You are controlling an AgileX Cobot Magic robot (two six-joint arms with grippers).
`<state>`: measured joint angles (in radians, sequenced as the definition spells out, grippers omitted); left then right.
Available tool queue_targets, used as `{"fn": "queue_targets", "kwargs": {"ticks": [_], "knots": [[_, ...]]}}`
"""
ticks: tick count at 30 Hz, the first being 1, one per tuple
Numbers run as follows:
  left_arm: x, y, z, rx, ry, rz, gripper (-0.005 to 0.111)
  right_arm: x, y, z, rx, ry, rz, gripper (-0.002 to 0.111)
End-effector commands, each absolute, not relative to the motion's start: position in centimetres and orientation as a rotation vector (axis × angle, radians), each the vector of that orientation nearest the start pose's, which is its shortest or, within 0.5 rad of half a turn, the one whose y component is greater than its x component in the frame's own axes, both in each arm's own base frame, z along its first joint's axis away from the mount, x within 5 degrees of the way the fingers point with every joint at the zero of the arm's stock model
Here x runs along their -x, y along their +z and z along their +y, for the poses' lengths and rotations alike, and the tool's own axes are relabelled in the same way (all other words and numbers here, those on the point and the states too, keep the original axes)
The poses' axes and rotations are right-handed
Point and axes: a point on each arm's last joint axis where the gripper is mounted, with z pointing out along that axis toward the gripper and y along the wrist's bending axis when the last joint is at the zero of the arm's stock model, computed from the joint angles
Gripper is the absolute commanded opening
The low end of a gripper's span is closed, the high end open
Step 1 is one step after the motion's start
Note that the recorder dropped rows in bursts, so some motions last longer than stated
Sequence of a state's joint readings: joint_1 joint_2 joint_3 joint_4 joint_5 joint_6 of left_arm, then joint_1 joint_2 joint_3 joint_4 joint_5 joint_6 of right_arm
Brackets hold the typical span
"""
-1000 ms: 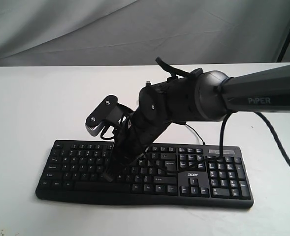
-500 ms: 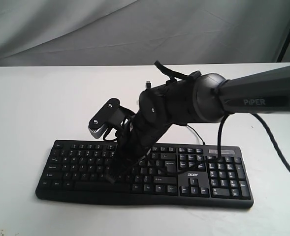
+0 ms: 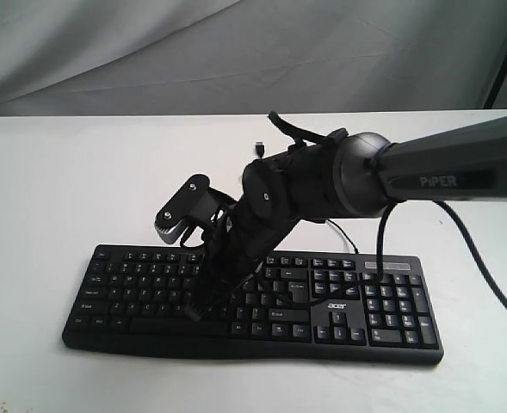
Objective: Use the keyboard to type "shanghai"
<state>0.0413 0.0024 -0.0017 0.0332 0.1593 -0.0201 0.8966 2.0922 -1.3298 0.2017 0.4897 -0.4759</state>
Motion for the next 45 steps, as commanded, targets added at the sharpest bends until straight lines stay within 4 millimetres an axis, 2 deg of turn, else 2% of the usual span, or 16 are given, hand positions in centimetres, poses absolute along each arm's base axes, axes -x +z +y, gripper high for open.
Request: {"fn": "queue_targets", "kwargs": {"ticks": [1, 7, 14, 15, 16, 17, 18, 19, 21, 23, 27, 30, 34, 37, 41, 45], "knots": [[-5.6, 19.9, 0.2, 0.024, 0.039, 1.637, 0.0, -25.6, 11.8, 33.2, 1.574, 0.287, 2.282, 0.0], [-5.6, 19.9, 0.2, 0.024, 0.039, 1.637, 0.0, -25.4, 14.3, 33.1, 1.565, 0.296, 2.233, 0.0], [-5.6, 19.9, 0.2, 0.024, 0.039, 1.637, 0.0, -24.8, 19.5, 32.2, 1.556, 0.294, 2.149, 0.0], [-5.6, 19.9, 0.2, 0.024, 0.039, 1.637, 0.0, -24.5, 21.6, 31.6, 1.555, 0.289, 2.112, 0.0], [-5.6, 19.9, 0.2, 0.024, 0.039, 1.637, 0.0, -24.2, 22.8, 31.3, 1.549, 0.288, 2.089, 0.0], [-5.6, 19.9, 0.2, 0.024, 0.039, 1.637, 0.0, -23.6, 25.2, 30.4, 1.52, 0.295, 2.043, 0.0], [-5.6, 19.9, 0.2, 0.024, 0.039, 1.637, 0.0, -23.2, 26.5, 29.9, 1.492, 0.302, 2.014, 0.0], [-5.6, 19.9, 0.2, 0.024, 0.039, 1.637, 0.0, -22.4, 28.6, 28.7, 1.429, 0.325, 1.977, 0.0], [-5.6, 19.9, 0.2, 0.024, 0.039, 1.637, 0.0, -20.6, 31.3, 26.8, 1.352, 0.375, 2.017, 0.0], [-5.6, 19.9, 0.2, 0.024, 0.039, 1.637, 0.0, -19.5, 33.7, 25.3, 1.327, 0.392, 1.97, 0.0], [-5.6, 19.9, 0.2, 0.024, 0.039, 1.637, 0.0, -18.3, 36.7, 23.9, 1.255, 0.425, 1.874, 0.0], [-5.6, 19.9, 0.2, 0.024, 0.039, 1.637, 0.0, -18.0, 39.1, 23.0, 1.193, 0.406, 1.731, 0.0], [-5.6, 19.9, 0.2, 0.024, 0.039, 1.637, 0.0, -17.5, 40.8, 21.8, 1.161, 0.357, 1.64, 0.0], [-5.6, 19.9, 0.2, 0.024, 0.039, 1.637, 0.0, -17.7, 41.8, 19.6, 1.049, 0.354, 1.666, 0.0], [-5.6, 19.9, 0.2, 0.024, 0.039, 1.637, 0.0, -18.4, 41.8, 15.0, 0.768, 0.355, 1.723, 0.0], [-5.6, 19.9, 0.2, 0.024, 0.039, 1.637, 0.0, -17.4, 39.5, 9.5, 0.531, 0.282, 1.749, 0.0]]}}
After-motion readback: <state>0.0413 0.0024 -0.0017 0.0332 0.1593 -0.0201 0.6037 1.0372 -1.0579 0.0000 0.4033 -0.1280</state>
